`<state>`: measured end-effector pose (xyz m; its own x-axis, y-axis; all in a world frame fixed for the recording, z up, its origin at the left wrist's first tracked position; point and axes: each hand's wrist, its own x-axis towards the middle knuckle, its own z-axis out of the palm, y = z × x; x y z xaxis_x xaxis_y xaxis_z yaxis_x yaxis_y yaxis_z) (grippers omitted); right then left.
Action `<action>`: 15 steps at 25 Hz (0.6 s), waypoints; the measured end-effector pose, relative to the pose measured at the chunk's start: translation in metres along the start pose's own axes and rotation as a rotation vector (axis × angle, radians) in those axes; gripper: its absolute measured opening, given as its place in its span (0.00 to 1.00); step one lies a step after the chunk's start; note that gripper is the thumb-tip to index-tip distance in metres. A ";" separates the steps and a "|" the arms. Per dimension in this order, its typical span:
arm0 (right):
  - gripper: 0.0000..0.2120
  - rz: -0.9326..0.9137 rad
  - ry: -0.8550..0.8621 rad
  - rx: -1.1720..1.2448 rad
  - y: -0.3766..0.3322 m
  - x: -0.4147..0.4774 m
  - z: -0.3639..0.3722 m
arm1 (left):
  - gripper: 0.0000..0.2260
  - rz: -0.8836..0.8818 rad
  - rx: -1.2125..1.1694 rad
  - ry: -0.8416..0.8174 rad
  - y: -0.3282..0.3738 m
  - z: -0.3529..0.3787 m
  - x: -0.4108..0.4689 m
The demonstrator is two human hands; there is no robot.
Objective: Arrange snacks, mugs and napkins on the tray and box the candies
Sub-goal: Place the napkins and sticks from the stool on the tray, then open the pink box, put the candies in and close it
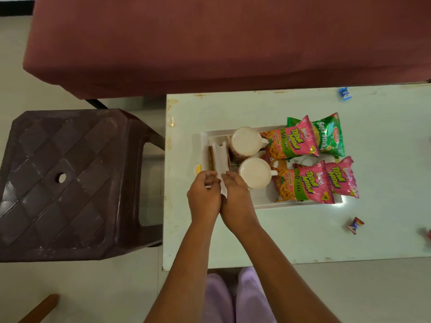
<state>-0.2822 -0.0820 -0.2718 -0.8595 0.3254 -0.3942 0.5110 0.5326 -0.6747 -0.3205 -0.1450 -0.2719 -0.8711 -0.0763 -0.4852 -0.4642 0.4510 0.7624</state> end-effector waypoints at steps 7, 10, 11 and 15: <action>0.19 0.038 0.156 0.095 0.031 -0.048 -0.069 | 0.11 0.180 -0.039 -0.131 0.014 0.019 -0.048; 0.17 0.170 0.283 0.144 0.066 -0.075 -0.104 | 0.10 0.207 -0.002 -0.318 0.024 0.051 -0.076; 0.17 0.195 0.322 0.158 0.080 -0.083 -0.115 | 0.09 0.225 0.020 -0.371 0.027 0.064 -0.086; 0.16 0.251 0.428 0.187 0.130 -0.103 -0.158 | 0.09 0.280 0.125 -0.508 0.027 0.109 -0.120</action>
<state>-0.1254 0.0774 -0.2204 -0.6099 0.7359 -0.2941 0.6567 0.2615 -0.7074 -0.2108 -0.0266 -0.2399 -0.7572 0.4823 -0.4405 -0.1781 0.4964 0.8496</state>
